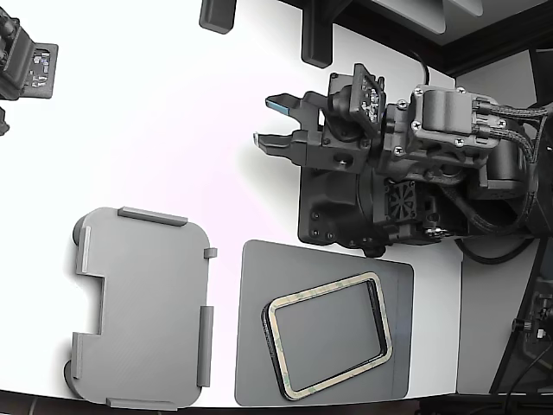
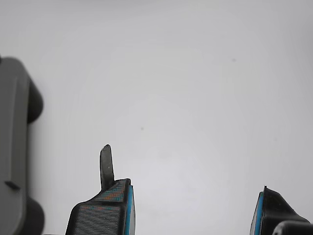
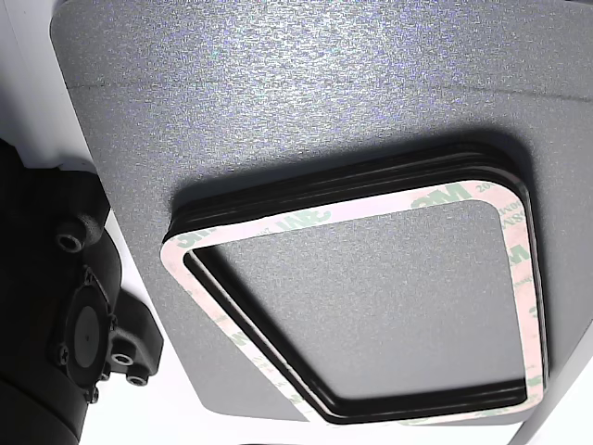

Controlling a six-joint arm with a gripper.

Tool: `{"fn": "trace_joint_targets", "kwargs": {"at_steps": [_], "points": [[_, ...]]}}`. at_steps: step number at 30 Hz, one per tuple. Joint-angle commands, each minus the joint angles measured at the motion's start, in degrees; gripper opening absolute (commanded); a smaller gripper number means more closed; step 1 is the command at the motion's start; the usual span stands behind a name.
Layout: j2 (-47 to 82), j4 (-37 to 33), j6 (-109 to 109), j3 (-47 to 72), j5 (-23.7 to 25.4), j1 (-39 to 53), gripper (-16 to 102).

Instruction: Grab top frame and put it into gray box.

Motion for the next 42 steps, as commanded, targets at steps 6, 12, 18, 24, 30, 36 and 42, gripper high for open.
{"fn": "trace_joint_targets", "kwargs": {"at_steps": [6,12,18,24,30,36,42], "points": [[1.3,-0.3,0.7,-1.3,1.1,-1.0,100],[-6.9,0.3,-0.2,-9.0,0.4,0.1,96],[-17.7,3.7,-22.6,-21.5,2.4,6.6,96],[-23.9,11.8,-64.4,-32.7,-0.8,11.2,99],[-30.0,23.3,-104.7,-41.0,-5.0,15.8,96],[-35.8,26.7,-114.7,-43.3,-2.4,28.0,88],[-39.3,29.2,-120.8,-43.7,-1.8,39.0,97]]}}
